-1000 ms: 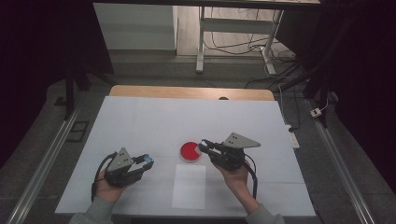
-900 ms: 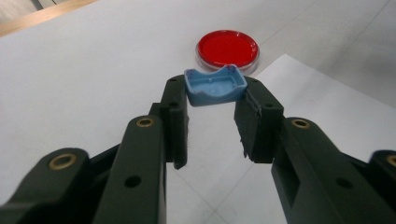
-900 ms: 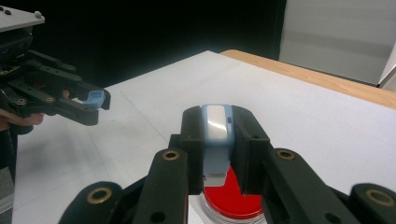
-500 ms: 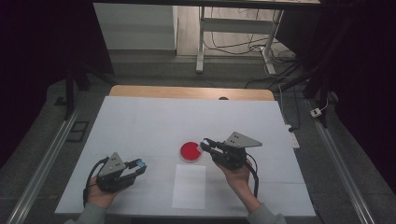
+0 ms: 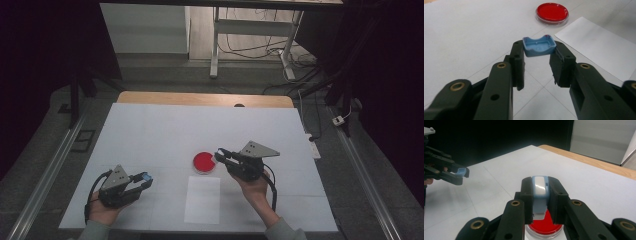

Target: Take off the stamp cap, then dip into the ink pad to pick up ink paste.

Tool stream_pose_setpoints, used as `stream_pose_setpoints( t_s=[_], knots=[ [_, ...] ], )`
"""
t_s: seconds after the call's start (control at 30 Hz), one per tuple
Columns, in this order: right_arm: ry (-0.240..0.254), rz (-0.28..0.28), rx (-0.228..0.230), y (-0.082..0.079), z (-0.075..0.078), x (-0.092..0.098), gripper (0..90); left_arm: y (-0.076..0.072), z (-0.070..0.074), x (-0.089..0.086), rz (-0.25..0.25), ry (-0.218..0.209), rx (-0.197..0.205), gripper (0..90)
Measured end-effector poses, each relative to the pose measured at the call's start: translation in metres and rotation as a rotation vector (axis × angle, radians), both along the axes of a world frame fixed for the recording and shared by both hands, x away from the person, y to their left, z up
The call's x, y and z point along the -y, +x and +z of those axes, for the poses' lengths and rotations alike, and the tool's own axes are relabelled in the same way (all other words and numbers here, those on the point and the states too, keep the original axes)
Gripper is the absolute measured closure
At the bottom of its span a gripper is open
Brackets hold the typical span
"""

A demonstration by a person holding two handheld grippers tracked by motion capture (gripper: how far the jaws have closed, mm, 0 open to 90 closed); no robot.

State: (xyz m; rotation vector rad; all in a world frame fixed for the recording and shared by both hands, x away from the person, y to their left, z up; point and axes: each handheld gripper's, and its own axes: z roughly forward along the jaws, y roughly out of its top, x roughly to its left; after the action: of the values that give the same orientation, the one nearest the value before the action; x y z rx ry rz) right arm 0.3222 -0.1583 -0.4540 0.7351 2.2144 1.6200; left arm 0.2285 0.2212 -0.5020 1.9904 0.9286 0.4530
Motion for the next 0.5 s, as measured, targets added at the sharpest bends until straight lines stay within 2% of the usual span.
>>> stream_pose_setpoints(
  t_s=[0.5],
  knots=[
    [-0.012,-0.001,0.005,0.0009,-0.0017,-0.0042,75.1,0.0008,-0.0006,0.001,0.001,0.006,-0.001,65.1]
  ],
)
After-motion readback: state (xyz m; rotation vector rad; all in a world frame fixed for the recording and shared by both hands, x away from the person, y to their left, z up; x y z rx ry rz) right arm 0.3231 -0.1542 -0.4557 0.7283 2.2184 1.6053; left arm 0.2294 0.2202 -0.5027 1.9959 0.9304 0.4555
